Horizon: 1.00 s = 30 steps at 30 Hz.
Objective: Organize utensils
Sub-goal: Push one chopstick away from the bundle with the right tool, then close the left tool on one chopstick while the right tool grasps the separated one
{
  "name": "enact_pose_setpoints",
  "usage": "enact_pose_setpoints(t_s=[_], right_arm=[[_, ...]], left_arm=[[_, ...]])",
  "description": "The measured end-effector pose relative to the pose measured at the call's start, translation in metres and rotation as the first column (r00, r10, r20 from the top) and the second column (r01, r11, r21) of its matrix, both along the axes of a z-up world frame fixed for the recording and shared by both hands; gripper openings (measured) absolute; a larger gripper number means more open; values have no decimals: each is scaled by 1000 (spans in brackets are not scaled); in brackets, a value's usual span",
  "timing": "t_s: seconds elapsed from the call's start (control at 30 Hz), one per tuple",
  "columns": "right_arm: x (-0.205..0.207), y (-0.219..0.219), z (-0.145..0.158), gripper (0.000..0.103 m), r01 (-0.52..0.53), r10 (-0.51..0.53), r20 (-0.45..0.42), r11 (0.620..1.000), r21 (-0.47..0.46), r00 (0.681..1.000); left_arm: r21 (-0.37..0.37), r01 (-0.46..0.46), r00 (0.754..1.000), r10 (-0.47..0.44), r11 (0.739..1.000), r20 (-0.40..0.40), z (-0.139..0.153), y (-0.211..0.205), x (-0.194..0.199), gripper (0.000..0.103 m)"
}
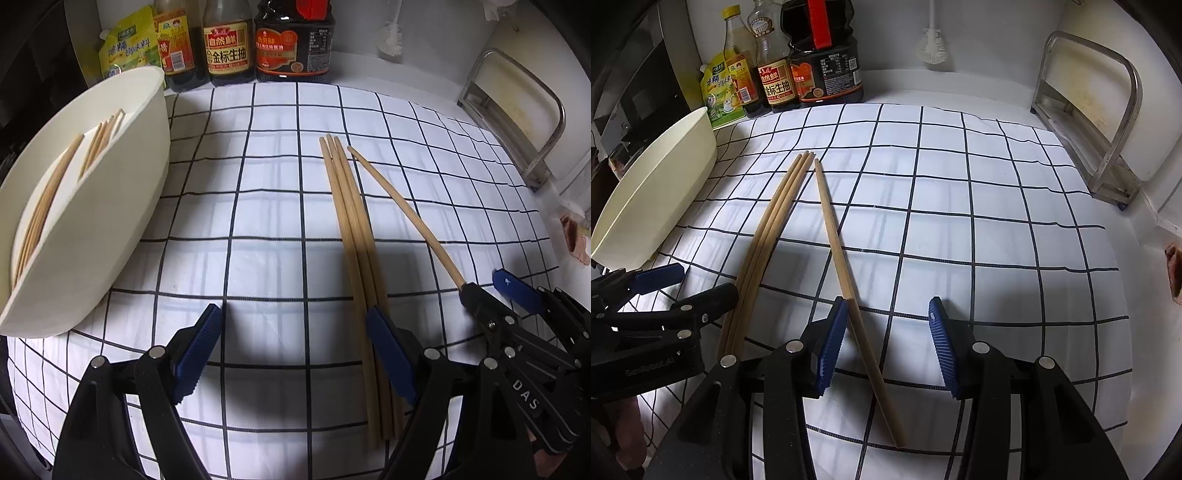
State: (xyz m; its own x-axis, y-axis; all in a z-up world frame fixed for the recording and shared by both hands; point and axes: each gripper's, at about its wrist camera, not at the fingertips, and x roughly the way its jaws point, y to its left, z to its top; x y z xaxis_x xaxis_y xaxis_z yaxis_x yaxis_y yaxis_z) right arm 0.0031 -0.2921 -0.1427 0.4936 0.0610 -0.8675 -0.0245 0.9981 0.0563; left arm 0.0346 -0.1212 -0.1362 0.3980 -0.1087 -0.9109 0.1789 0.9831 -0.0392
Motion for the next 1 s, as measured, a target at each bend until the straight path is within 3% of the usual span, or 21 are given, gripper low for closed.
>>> enact_pose_setpoints(t_s=[0.3, 0.57, 0.7, 0.77, 0.83, 0.87, 1.0], right_arm=[[3, 3, -1, 44, -19, 19, 3, 1000, -17, 1000], [15, 17, -4, 44, -104, 106, 19, 992, -76, 994], [21, 22, -4, 38, -148, 150, 20, 987, -59, 989], [21, 26, -4, 25, -166, 167, 20, 984, -62, 986], [21, 31, -3, 16, -185, 187, 16, 981, -64, 982], [22, 33, -3, 11, -191, 193, 14, 979, -64, 981], [24, 33, -2, 7, -183, 184, 0, 983, -28, 983]], left_arm=[[39, -19, 1000, 19, 999, 0, -4, 1, 5, 81], [41, -17, 1000, 17, 999, 5, -5, -4, 18, 77], [39, -7, 1000, 7, 999, 14, -2, -7, 22, 57], [32, 11, 1000, -11, 999, 14, 0, -10, 22, 43], [27, 23, 1000, -23, 999, 12, 2, -12, 22, 18], [25, 26, 1000, -26, 999, 11, 2, -13, 21, 12], [-5, 39, 999, -39, 999, -12, 3, -12, 21, 7]])
